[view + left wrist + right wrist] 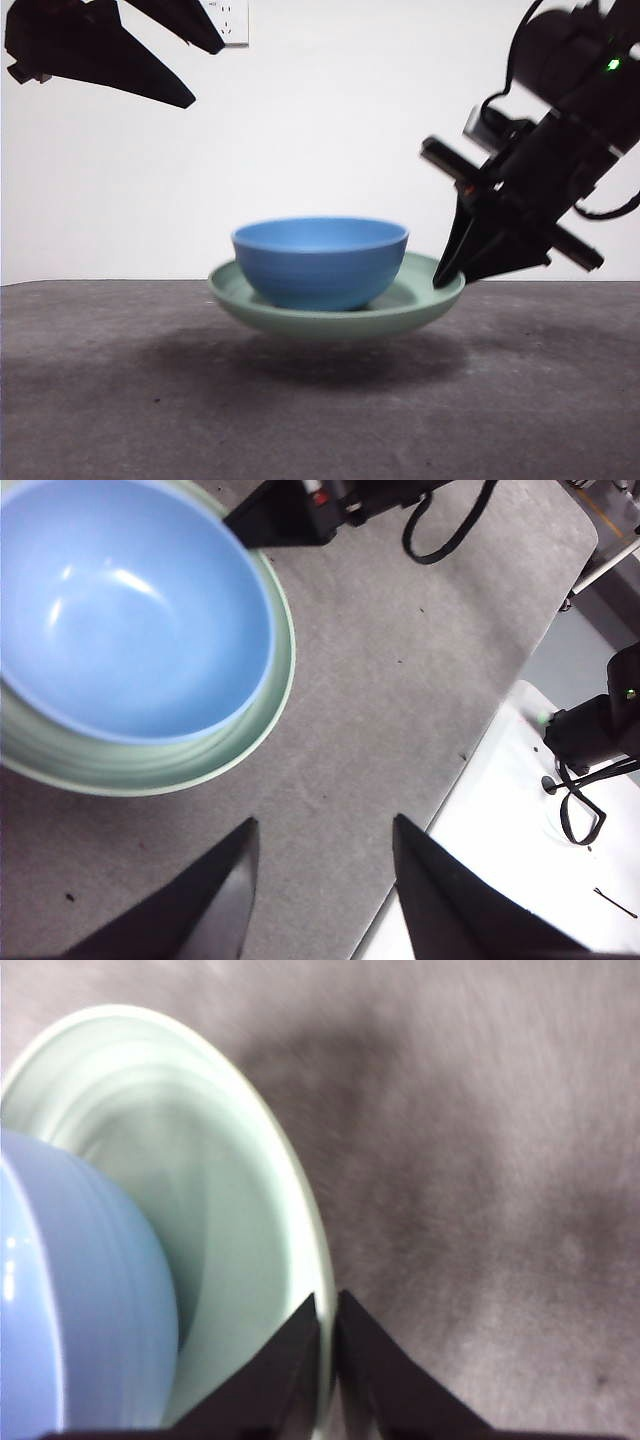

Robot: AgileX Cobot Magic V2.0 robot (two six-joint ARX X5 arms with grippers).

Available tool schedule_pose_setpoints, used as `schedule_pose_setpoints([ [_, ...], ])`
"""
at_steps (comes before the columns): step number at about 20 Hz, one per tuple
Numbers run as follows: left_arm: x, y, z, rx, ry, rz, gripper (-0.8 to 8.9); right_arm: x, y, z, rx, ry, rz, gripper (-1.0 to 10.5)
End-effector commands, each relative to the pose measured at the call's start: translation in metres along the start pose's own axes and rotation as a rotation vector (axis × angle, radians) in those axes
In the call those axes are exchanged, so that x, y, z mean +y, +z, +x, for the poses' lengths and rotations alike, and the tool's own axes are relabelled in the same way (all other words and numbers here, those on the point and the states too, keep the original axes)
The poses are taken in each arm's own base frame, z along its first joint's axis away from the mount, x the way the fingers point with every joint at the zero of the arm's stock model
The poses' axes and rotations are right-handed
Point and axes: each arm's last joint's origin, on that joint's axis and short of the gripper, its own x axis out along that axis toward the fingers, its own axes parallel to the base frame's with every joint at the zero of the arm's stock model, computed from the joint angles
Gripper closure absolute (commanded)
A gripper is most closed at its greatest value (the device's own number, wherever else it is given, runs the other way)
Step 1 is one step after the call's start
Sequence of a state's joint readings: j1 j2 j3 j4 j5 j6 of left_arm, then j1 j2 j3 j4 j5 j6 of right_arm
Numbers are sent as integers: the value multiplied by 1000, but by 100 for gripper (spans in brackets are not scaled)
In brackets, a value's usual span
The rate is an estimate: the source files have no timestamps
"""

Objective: Pick up the blue bowl, put it on the green plate, put it on desk

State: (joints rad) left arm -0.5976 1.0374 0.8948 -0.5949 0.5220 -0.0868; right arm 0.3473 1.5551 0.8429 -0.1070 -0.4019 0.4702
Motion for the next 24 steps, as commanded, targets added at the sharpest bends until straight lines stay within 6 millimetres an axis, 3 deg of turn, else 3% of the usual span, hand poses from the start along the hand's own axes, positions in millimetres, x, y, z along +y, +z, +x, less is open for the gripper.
schedule_pose_setpoints([
  [1, -1, 2, 1, -6, -7, 28, 595, 7, 10, 14, -9, 17, 4, 939],
  [9, -1, 1, 1, 6, -6, 21, 595, -2, 14, 51, 69, -22, 26, 939],
  [14, -1, 1, 1, 10, -6, 19, 595, -3, 13, 51, 84, -33, 27, 936],
  [17, -1, 1, 1, 10, -6, 18, 595, -4, 12, 51, 96, -39, 32, 791],
  [20, -1, 1, 1, 10, -5, 18, 595, -3, 12, 50, 96, -42, 33, 772],
  [24, -1, 0, 1, 10, -5, 18, 595, 7, 18, 30, 33, -72, -16, 772],
])
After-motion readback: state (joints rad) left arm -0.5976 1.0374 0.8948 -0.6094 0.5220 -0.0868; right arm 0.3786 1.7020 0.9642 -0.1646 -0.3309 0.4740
